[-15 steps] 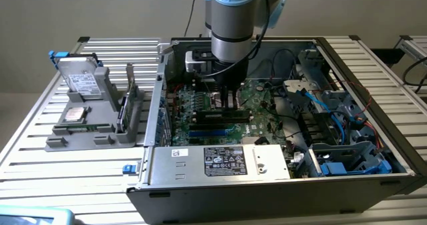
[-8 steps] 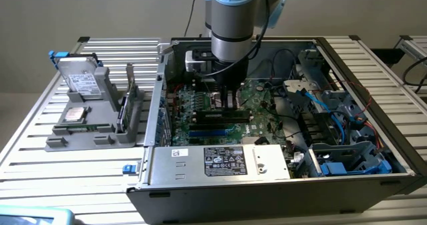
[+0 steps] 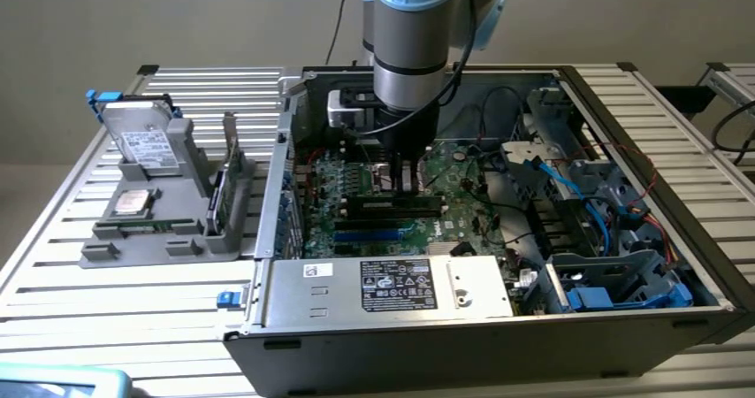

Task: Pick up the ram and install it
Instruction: 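Insert the ram into the slot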

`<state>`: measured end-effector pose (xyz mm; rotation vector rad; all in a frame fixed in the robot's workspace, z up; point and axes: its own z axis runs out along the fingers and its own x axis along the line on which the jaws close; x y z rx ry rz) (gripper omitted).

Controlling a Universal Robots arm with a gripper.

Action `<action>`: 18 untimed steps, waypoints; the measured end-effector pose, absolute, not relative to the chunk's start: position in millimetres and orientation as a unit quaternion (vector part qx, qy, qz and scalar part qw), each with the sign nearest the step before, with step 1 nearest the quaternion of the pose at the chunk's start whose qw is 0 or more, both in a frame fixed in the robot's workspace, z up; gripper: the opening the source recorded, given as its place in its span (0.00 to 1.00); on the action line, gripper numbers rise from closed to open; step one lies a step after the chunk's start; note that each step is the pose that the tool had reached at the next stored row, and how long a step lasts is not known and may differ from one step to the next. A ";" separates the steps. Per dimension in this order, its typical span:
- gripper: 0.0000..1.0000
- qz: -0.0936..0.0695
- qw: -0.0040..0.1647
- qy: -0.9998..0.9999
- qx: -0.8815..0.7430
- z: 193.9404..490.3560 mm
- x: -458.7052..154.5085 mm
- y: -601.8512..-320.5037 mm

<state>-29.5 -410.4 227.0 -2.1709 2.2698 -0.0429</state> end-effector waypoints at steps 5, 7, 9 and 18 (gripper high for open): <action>0.13 -0.014 0.000 0.723 -0.691 227.1 -29.5 -411.4; 0.13 -0.014 0.000 0.723 -0.691 227.0 -29.5 -411.4; 0.13 -0.014 0.000 0.723 -0.691 226.9 -29.4 -411.6; 0.13 -0.014 0.000 0.723 -0.691 225.4 -29.3 -412.3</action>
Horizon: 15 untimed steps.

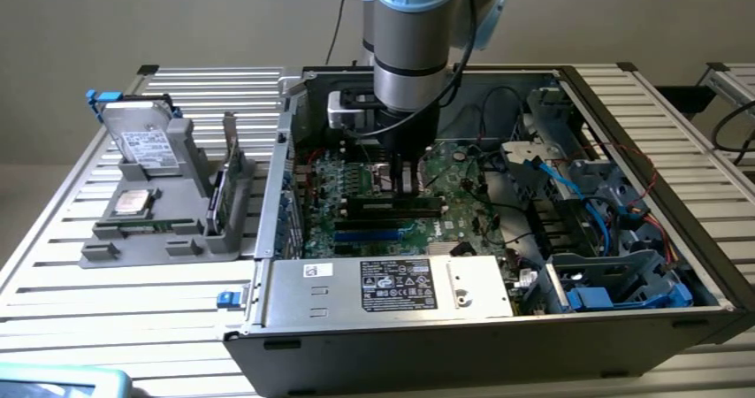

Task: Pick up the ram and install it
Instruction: 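Insert the ram into the slot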

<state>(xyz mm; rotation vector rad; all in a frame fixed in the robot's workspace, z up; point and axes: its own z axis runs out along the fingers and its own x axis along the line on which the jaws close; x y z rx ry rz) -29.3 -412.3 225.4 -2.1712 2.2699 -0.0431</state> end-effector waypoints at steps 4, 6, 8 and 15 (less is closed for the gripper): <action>0.13 -0.013 0.000 0.723 -0.691 225.9 -28.2 -412.4; 0.13 -0.013 0.000 0.723 -0.691 226.4 -27.9 -412.3; 0.13 -0.013 0.000 0.723 -0.691 226.6 -27.8 -412.3; 0.13 -0.011 0.002 0.723 -0.691 227.2 -27.8 -413.0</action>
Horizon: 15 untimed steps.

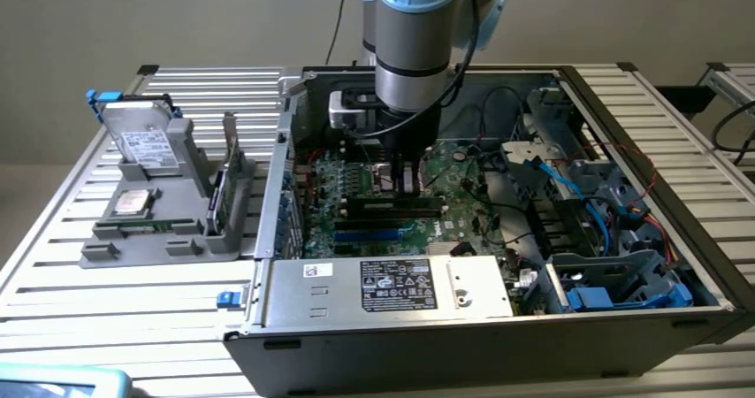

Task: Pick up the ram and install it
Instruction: 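Insert the ram into the slot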

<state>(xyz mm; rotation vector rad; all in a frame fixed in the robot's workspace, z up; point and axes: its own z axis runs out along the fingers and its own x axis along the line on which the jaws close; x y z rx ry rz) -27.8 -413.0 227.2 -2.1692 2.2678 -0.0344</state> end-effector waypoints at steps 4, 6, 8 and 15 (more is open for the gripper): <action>0.13 -0.010 0.002 0.723 -0.691 227.4 -27.8 -413.1; 0.13 -0.010 0.002 0.723 -0.691 227.5 -27.8 -413.4; 0.13 -0.010 0.002 0.723 -0.691 227.5 -27.8 -414.0; 0.13 -0.008 0.000 0.723 -0.691 227.2 -27.7 -414.1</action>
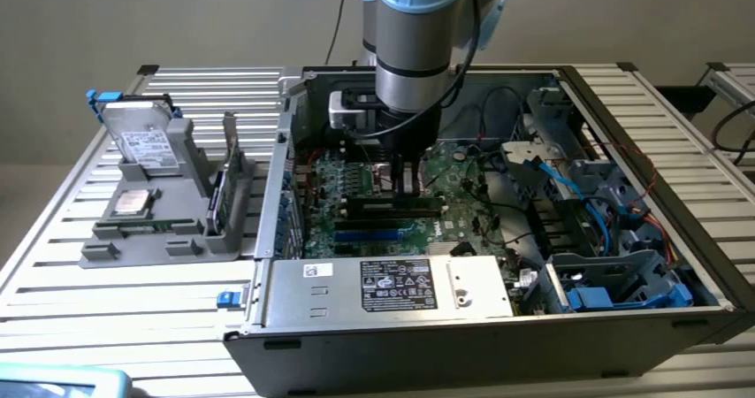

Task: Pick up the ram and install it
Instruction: 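Insert the ram into the slot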

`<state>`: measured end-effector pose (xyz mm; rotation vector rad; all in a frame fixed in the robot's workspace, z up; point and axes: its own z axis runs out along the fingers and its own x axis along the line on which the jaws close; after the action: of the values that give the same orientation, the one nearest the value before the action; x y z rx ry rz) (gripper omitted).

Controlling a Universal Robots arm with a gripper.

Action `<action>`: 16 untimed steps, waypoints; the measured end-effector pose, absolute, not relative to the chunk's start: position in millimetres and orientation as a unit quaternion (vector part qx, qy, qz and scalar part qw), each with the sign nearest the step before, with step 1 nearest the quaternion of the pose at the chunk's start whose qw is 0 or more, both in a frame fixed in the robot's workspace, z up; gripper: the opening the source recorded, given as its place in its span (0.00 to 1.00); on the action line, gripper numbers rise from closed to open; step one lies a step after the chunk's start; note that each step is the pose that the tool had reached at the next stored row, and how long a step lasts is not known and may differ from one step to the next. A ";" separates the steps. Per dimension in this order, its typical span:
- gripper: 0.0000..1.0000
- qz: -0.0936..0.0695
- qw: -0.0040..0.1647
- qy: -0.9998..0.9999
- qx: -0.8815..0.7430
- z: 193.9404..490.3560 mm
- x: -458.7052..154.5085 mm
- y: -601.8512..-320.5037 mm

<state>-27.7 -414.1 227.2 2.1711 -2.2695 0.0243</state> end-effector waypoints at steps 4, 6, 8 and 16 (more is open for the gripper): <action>0.13 0.008 0.000 -0.723 0.691 226.5 -27.7 -414.1; 0.13 0.008 0.000 -0.723 0.691 225.9 -27.7 -414.1; 0.13 0.008 0.001 -0.723 0.691 225.6 -27.7 -414.2; 0.13 0.008 0.000 -0.723 0.691 224.3 -27.7 -414.1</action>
<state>-27.7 -414.1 224.3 2.1710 -2.2694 0.0241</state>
